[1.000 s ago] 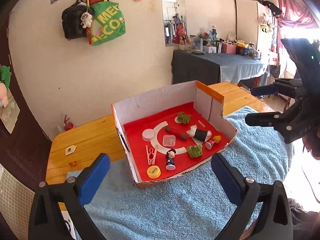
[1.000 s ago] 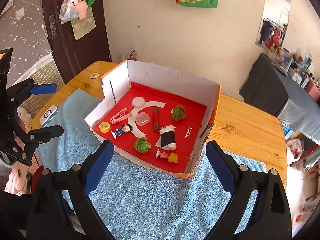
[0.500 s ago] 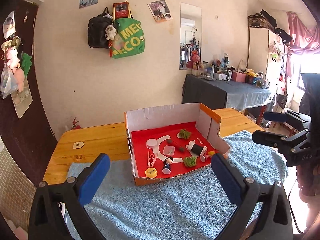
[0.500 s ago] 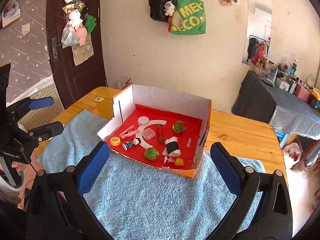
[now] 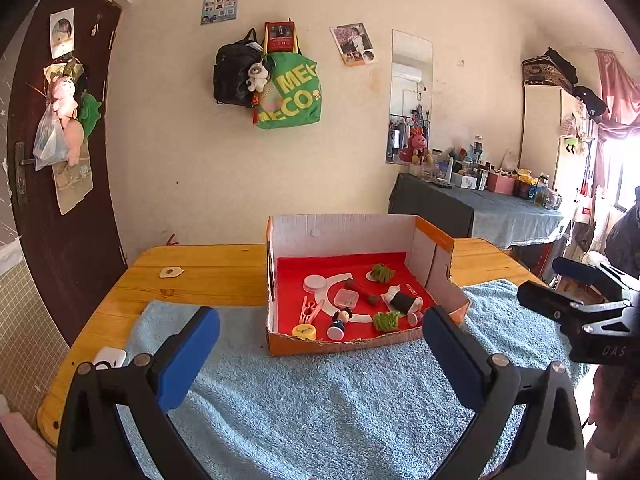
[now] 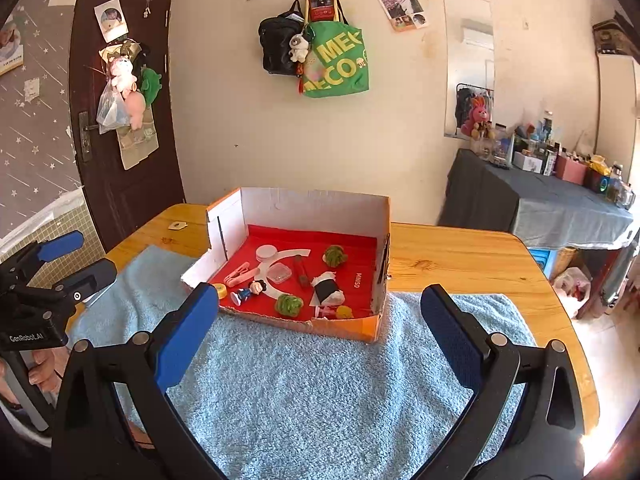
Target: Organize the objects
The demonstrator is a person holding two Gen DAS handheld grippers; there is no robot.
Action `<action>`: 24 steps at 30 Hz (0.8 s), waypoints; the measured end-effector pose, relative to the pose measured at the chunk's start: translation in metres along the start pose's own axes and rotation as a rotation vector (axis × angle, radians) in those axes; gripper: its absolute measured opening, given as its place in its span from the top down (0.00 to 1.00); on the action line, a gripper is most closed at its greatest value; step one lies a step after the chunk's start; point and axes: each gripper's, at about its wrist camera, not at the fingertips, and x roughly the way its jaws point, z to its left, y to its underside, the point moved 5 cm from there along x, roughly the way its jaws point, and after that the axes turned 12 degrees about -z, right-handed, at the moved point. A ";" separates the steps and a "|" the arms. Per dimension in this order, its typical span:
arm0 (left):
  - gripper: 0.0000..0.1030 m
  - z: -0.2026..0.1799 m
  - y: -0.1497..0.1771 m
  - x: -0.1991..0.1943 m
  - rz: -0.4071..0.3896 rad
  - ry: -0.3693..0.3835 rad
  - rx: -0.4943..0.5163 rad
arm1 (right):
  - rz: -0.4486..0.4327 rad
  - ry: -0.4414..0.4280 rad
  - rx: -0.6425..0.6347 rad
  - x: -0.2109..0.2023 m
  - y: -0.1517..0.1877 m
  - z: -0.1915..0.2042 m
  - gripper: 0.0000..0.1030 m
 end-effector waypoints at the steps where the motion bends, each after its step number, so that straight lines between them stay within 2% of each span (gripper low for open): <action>1: 0.00 0.000 0.005 0.001 0.007 -0.003 -0.006 | 0.006 0.004 0.001 0.002 0.006 0.001 0.00; 8: 0.00 -0.002 0.038 0.013 0.063 -0.024 -0.022 | 0.075 -0.015 0.079 0.025 0.051 0.003 0.00; 13: 0.00 0.003 0.059 0.027 0.111 -0.050 -0.043 | 0.140 0.005 0.125 0.044 0.078 -0.003 0.00; 24: 0.00 0.010 0.103 0.063 0.270 -0.070 -0.087 | 0.269 0.044 0.150 0.076 0.119 -0.013 0.00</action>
